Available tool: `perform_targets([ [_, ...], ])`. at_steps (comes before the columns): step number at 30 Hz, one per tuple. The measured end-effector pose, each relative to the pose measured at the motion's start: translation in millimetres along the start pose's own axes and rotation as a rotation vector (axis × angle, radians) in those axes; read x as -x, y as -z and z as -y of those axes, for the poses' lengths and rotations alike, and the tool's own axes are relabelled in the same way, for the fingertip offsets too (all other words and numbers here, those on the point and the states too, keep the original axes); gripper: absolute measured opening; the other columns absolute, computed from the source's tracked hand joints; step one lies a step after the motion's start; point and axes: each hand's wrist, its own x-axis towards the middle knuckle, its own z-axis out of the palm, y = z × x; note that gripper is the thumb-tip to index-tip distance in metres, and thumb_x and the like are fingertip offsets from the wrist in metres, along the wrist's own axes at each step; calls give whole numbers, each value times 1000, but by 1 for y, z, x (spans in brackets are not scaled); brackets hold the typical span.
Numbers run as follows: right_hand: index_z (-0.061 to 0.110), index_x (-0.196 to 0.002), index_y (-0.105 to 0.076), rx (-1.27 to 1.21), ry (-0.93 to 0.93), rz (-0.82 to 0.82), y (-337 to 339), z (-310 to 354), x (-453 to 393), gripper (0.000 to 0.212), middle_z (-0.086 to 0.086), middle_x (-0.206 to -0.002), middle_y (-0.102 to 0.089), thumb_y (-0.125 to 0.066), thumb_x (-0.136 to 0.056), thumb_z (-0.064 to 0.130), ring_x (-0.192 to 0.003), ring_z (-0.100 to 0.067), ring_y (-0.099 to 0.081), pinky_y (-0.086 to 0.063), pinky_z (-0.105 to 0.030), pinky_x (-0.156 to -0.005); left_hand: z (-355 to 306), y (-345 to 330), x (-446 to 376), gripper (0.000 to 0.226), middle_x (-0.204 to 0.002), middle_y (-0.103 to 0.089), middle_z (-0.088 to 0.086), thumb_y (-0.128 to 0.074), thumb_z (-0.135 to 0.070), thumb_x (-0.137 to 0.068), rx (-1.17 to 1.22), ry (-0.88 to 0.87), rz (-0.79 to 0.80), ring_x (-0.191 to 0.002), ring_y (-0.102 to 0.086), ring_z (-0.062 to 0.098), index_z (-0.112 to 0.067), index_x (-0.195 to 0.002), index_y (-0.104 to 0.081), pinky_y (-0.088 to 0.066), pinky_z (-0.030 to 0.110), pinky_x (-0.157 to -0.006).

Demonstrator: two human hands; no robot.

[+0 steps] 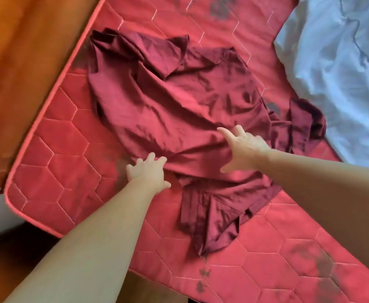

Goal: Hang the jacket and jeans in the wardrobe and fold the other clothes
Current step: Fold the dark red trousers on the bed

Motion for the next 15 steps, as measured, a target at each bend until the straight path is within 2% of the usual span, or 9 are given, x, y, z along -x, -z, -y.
perform_targets([
  [1,27,-150,-16,-69,-11,53,-9,4,-2,109,-11,-137,-36,-80,-65,52,-117,-36,-54,-48,-45,-92,7,-7,-1,55,-146,-37,-6,-63,-51,-87,10,-21,-71,-128,-44,26,-38,-137,-43,-39,42,-97],
  [3,25,-134,-37,-135,5,117,-28,12,1,73,-11,-125,-49,-75,-74,40,-109,-35,-58,-50,-40,-86,18,-15,0,25,-130,-52,-7,-55,-41,-94,27,-58,-186,-118,-51,24,-37,-119,-61,-40,38,-91],
  [5,24,-106,-51,-159,21,74,-38,18,12,26,-7,-114,-55,-62,-83,29,-107,-33,-59,-50,-38,-83,24,-17,2,21,-120,-58,-7,-49,-35,-97,51,-92,-211,-112,-53,24,-35,-107,-67,-40,37,-89],
  [6,25,-94,-50,-175,22,43,-40,21,18,10,-5,-107,-54,-56,-86,25,-105,-33,-58,-49,-38,-80,26,-17,4,19,-119,-59,-7,-49,-35,-97,80,-103,-202,-111,-53,24,-34,-106,-66,-41,37,-90],
  [8,23,-91,-51,-202,27,-6,-45,24,27,2,-3,-100,-44,-51,-89,23,-103,-34,-55,-47,-39,-77,22,-18,7,26,-126,-56,-7,-57,-41,-92,174,-149,-204,-116,-51,23,-36,-117,-58,-41,38,-94],
  [10,22,-102,-54,-255,52,-96,-48,31,31,12,-4,-104,-44,-50,-91,24,-106,-33,-50,-46,-41,-81,9,-16,11,61,-138,-46,-9,-67,-53,-81,239,-217,-212,-123,-47,22,-38,-135,-43,-39,41,-99],
  [12,23,-100,-52,-476,53,-182,-42,41,37,7,-2,-99,-52,-50,-93,24,-98,-31,-53,-44,-37,-81,-9,-13,14,85,-147,-35,-11,-72,-59,-73,241,-261,-223,-132,-38,21,-41,-144,-30,-35,42,-104],
  [13,24,-93,-48,-644,32,-189,-35,46,43,2,2,-87,-54,-49,-95,23,-86,-27,-54,-42,-32,-74,-18,-12,17,87,-149,-33,-12,-72,-59,-72,255,-269,-234,-135,-35,19,-40,-145,-29,-34,43,-105],
  [15,21,-86,-43,-910,-28,-250,-21,53,56,11,6,-70,-48,-45,-97,22,-62,-15,-45,-34,-25,-60,-35,-12,22,64,-142,-45,-12,-67,-52,-81,356,-260,-307,-132,-41,19,-37,-138,-43,-37,42,-103],
])
